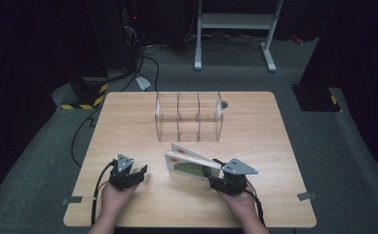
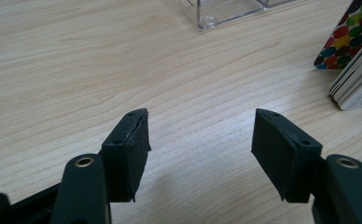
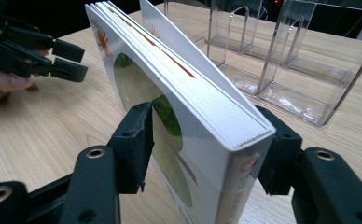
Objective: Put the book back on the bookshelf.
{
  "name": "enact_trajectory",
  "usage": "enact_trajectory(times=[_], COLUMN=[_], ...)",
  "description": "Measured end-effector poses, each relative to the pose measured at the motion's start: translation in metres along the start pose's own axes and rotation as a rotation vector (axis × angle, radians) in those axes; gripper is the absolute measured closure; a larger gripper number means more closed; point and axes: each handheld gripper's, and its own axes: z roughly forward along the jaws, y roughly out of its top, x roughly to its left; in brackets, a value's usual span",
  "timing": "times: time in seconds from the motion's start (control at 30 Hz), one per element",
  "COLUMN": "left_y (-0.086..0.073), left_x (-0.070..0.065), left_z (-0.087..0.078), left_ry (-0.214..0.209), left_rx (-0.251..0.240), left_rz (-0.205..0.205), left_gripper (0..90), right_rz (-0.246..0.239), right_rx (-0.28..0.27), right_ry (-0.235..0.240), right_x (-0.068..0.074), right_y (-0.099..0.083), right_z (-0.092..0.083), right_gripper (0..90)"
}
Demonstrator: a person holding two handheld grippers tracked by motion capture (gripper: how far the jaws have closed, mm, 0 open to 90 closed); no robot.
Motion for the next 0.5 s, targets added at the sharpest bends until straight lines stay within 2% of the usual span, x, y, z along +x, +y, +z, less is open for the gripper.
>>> enact_trajectory(times=[0.1, 0.2, 0.27, 0.4, 0.5], left_y=[0.0004, 0.0006, 0.0010, 0.0002, -0.0014], left_x=[0.0010, 0.0033, 0.0043, 0.0041, 0.0043], left_z=[0.0011, 0.0014, 0.0017, 0.0031, 0.0046], left_ry=[0.001, 0.000, 0.010, 0.005, 0.011], left_rx=[0.003, 0.001, 0.018, 0.014, 0.029], left_rz=[-0.009, -0.016, -0.003, 0.008, 0.011], left_gripper=[36.9, 37.0, 36.9, 39.7, 39.9], right_rz=[0.008, -0.006, -0.009, -0.014, -0.023], right_rx=[0.001, -0.002, -0.005, -0.010, -0.022], right_ry=[0.002, -0.005, 0.013, 0.009, 0.007], right_x=[-0.0003, 0.0006, -0.0004, 0.0003, 0.0010], right_y=[0.0001, 0.0002, -0.0010, -0.0025, -0.0040], right_z=[-0.0004, 0.0001, 0.0011, 0.0012, 0.0014], right_gripper=[45.8, 49.3, 49.5, 49.7, 51.5])
